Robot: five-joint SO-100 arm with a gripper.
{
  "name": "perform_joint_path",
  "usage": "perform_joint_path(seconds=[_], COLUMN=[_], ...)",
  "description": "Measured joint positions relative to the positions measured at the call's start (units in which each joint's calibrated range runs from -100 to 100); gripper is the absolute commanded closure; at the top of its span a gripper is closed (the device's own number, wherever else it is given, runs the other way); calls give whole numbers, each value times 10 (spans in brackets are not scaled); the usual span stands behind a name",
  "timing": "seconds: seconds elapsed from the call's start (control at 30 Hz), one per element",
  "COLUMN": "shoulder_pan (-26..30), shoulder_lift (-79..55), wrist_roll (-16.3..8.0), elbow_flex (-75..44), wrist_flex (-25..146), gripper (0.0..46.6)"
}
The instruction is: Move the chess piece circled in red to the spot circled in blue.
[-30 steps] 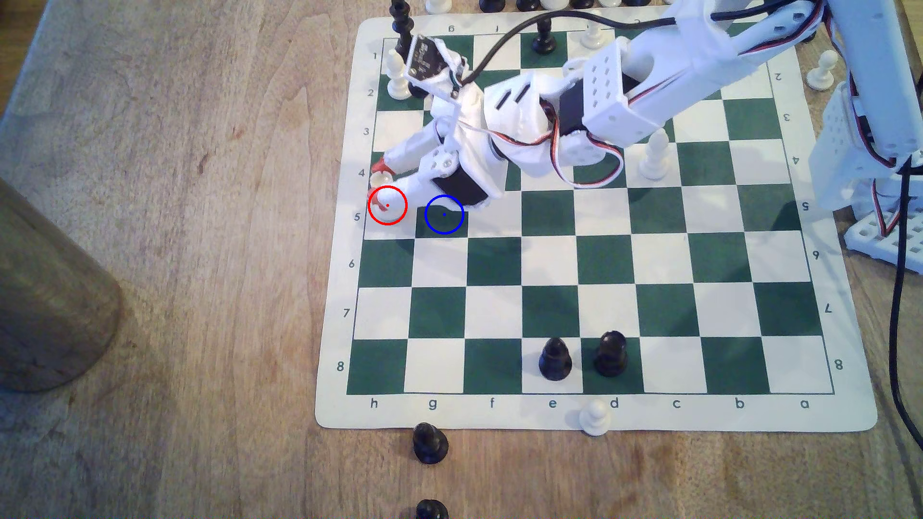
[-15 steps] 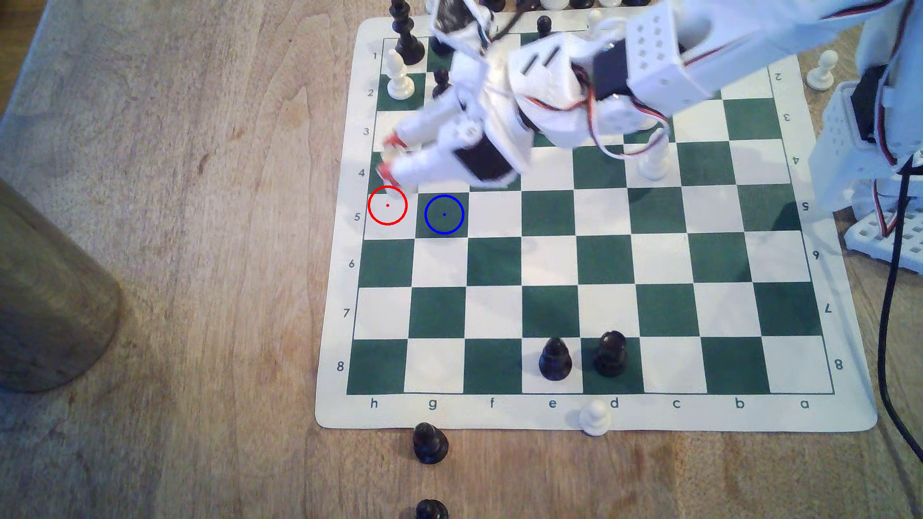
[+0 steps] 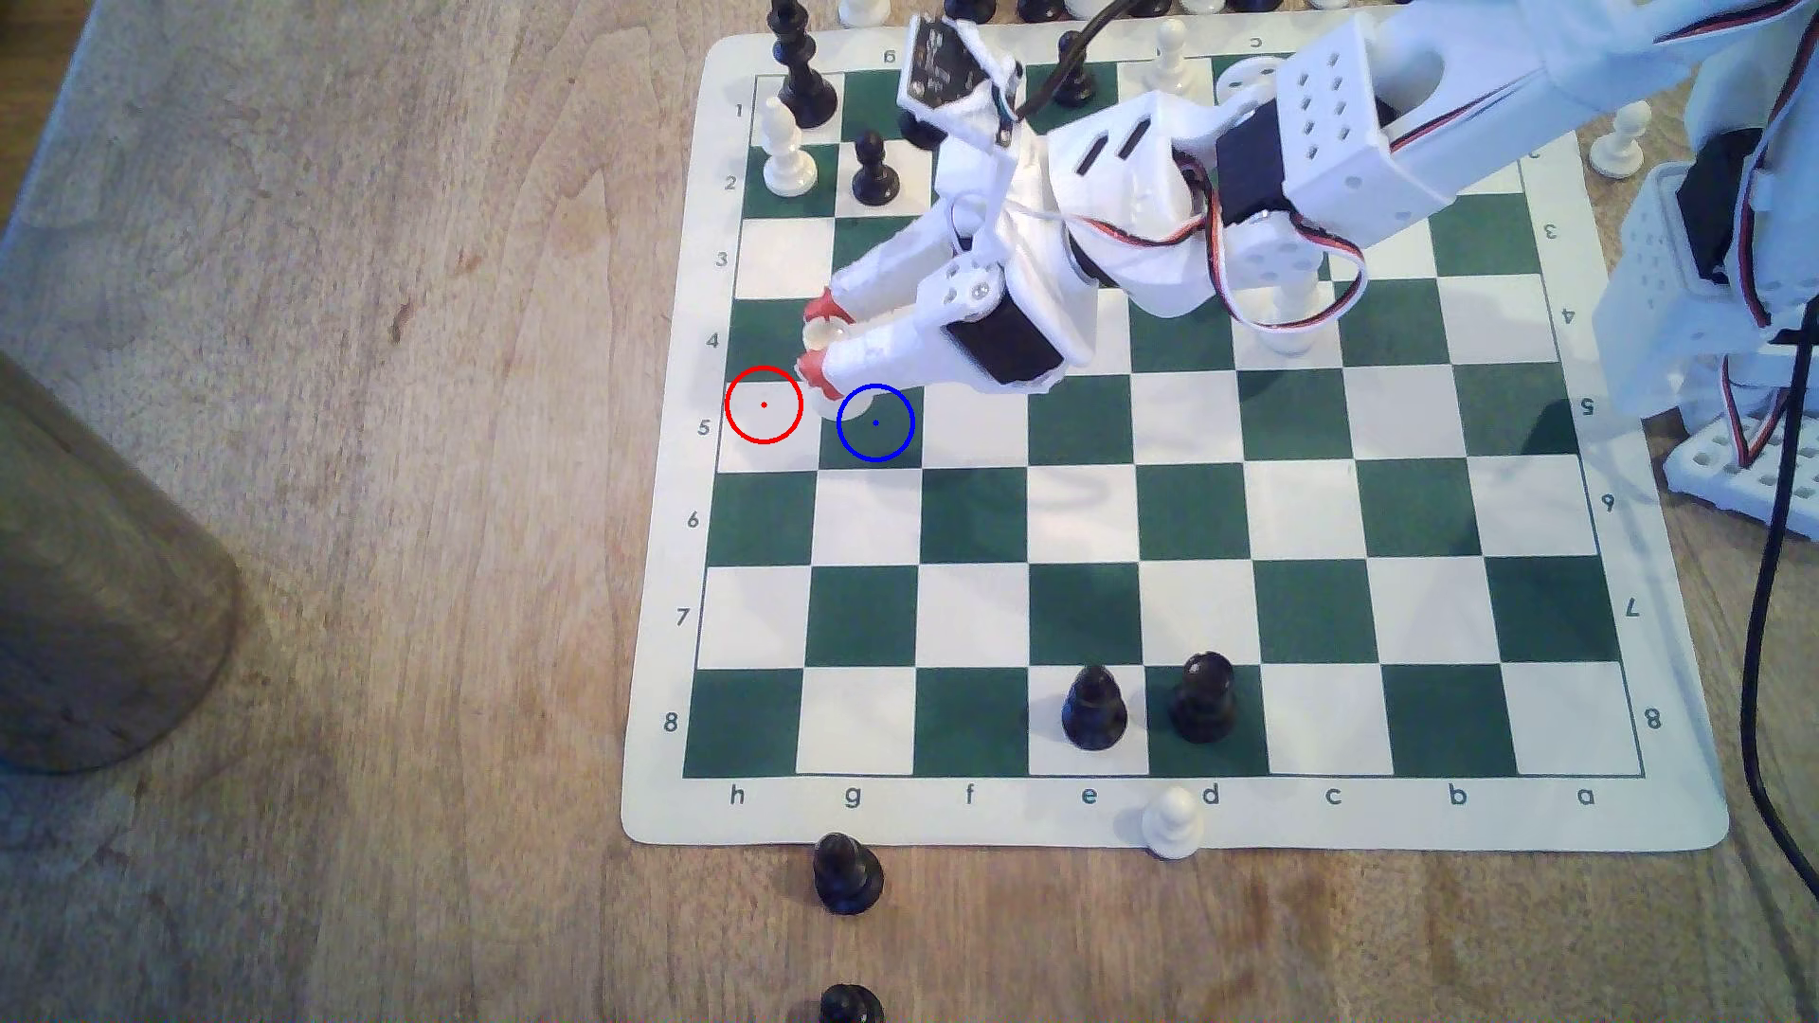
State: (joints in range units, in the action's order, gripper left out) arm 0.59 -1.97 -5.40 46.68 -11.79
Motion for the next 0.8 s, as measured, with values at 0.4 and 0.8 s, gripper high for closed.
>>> perform_joint_path(seconds=[0.4,0.8], shoulder_pan=[-6,-6], shoulder_lift=[-34,-63], wrist_roll=[0,0], elbow_flex=[0,-1], wrist_flex=[0,-10], gripper=[460,459])
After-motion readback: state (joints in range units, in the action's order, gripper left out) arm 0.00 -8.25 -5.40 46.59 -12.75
